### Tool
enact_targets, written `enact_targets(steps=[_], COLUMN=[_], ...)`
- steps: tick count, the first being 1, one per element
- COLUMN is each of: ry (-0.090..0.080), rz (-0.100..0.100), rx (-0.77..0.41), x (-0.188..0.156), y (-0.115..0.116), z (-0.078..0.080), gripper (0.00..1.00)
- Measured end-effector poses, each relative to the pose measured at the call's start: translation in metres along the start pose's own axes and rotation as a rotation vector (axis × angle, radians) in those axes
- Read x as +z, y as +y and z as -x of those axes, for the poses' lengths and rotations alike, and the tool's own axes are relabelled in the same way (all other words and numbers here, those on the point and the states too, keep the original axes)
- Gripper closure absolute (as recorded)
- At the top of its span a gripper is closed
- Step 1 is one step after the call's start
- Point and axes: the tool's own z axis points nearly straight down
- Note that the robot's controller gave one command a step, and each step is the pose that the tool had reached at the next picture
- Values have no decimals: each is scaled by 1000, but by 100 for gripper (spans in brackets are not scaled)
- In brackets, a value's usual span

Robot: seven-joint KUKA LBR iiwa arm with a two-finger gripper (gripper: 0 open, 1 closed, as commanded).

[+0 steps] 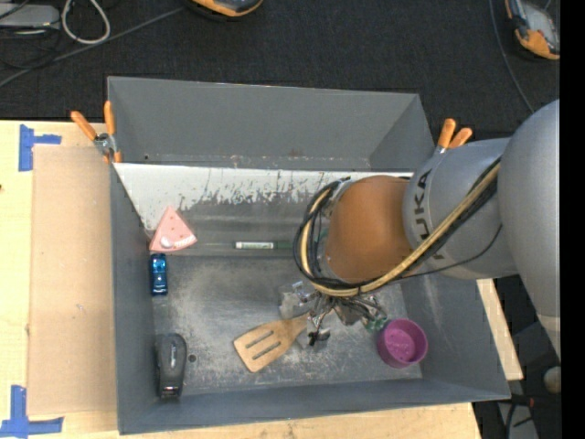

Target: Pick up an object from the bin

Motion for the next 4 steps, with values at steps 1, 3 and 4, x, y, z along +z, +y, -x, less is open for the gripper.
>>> enact_targets(steps=[1, 3, 4], ry=[7, 3, 8], rz=[3, 2, 4], rx=[-1, -3, -4], x=[-19, -79, -102], y=[1, 2, 3], z=[-2, 1, 0], gripper=[100, 100, 100])
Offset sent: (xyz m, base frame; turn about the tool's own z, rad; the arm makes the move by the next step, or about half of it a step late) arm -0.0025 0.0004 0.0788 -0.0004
